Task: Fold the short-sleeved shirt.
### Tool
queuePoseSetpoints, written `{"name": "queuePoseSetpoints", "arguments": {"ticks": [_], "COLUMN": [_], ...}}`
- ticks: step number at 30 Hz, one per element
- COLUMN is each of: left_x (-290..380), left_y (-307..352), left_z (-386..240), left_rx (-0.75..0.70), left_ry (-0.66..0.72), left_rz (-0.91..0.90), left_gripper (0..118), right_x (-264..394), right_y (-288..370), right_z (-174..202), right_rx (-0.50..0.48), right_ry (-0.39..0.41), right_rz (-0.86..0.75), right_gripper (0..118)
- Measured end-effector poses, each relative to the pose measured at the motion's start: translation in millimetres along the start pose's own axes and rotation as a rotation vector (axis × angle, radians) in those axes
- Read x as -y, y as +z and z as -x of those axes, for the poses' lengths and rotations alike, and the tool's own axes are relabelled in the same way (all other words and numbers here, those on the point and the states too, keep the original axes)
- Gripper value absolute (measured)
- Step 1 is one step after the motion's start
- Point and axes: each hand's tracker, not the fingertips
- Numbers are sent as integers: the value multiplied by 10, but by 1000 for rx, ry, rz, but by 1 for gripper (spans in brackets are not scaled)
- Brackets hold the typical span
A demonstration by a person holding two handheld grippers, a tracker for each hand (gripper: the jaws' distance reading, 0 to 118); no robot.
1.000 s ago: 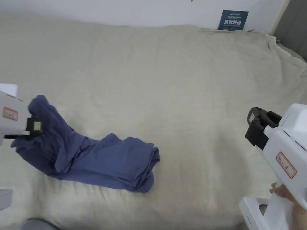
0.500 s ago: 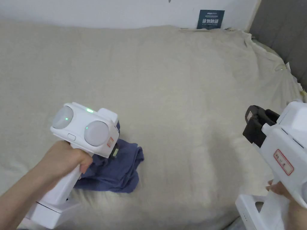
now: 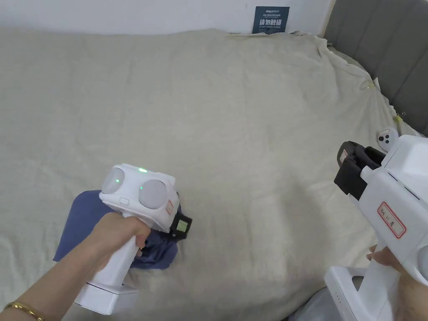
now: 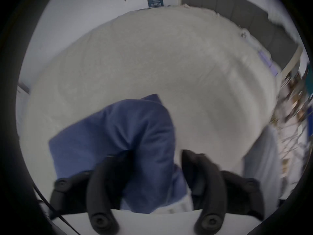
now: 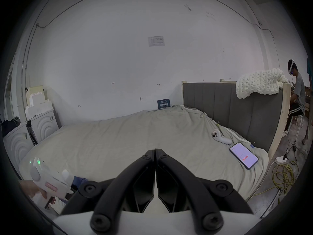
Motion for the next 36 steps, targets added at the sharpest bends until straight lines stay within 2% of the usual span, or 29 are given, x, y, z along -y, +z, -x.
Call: {"name": "queuePoseSetpoints", "arguments": {"ticks": [1, 2, 5, 8, 9, 10, 11, 12, 13, 17, 22, 26, 32, 34, 36], "left_x": [-13, -25, -86, -55, -26, -1, 39, 84, 141, 344, 608, 766, 876, 826, 694], "left_y": [64, 157, 461, 732, 776, 788, 770, 731, 658, 296, -207, -473, -684, -663, -516], "left_z": [40, 89, 285, 454, 493, 497, 470, 400, 348, 158, -200, -483, -737, -745, -690], "left_rx": [36, 50, 82, 63, 39, -10, -65, -135, -192, -119, -172, -301, -402, -372, -247], "left_ry": [36, 69, 110, 217, 231, 219, 191, 153, 133, 138, 60, -103, -338, -312, -201], "left_rz": [-15, -57, -182, -346, -399, -426, -455, -480, -496, -484, -427, -441, -443, -431, -394], "left_gripper": [80, 87, 88, 86, 80, 66, 33, 11, 2, 0, 0, 0, 0, 0, 0], "right_x": [-8, -16, -35, -46, -49, -49, -47, -45, -41, -40, -52, -51, -25, -15, -12], "right_y": [-12, -21, -42, -63, -68, -71, -74, -78, -81, -81, -48, -28, -18, -24, -37], "right_z": [12, 26, 81, 134, 153, 167, 185, 197, 204, 214, 188, 145, 141, 165, 199], "right_rx": [-1, -4, -16, -27, -33, -36, -37, -40, -43, -45, -31, -15, -8, -12, -19], "right_ry": [0, -2, -1, 6, 5, 5, 5, 8, 10, 15, 18, 22, 26, 26, 30], "right_rz": [-1, -3, -8, -8, -8, -8, -9, -8, -5, 3, 3, 8, 18, 21, 23], "right_gripper": [0, 0, 0, 0, 0, 0, 0, 0, 0, 0, 0, 0, 0, 0, 0]}}
